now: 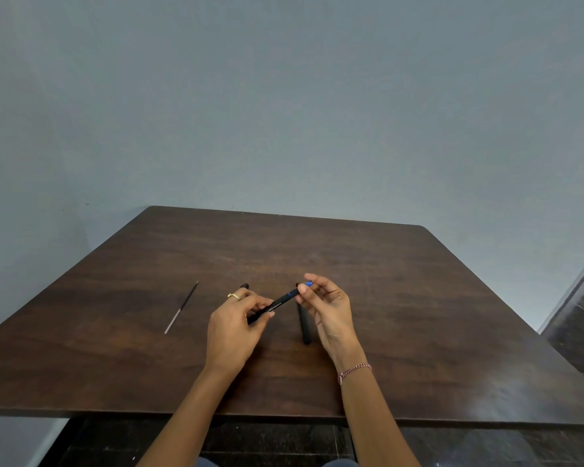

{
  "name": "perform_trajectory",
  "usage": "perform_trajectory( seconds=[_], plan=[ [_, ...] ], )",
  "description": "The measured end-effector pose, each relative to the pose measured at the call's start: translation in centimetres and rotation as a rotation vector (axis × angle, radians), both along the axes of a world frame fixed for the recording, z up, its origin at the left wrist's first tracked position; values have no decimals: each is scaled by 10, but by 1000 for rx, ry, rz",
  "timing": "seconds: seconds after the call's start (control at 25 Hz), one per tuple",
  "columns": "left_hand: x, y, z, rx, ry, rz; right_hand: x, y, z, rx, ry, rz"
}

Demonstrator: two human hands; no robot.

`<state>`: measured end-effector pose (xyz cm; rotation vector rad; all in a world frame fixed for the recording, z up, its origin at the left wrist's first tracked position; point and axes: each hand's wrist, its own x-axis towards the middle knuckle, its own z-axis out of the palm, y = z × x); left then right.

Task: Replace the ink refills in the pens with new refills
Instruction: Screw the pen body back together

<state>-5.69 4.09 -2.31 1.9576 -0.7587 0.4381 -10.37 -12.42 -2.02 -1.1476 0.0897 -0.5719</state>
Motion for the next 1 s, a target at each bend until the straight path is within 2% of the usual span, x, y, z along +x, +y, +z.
perform_trajectory(
  seconds=[0.28,0.6,1.0],
  plan=[
    [0,1,0,-2,-5,-2,-2,0,-1,12,-108,149],
    [-1,0,1,16,-17,-23,-2,2,-1,-48,27,91],
    [2,0,-1,17,-16,-8,-2,-1,1,33,-104,118]
  ],
)
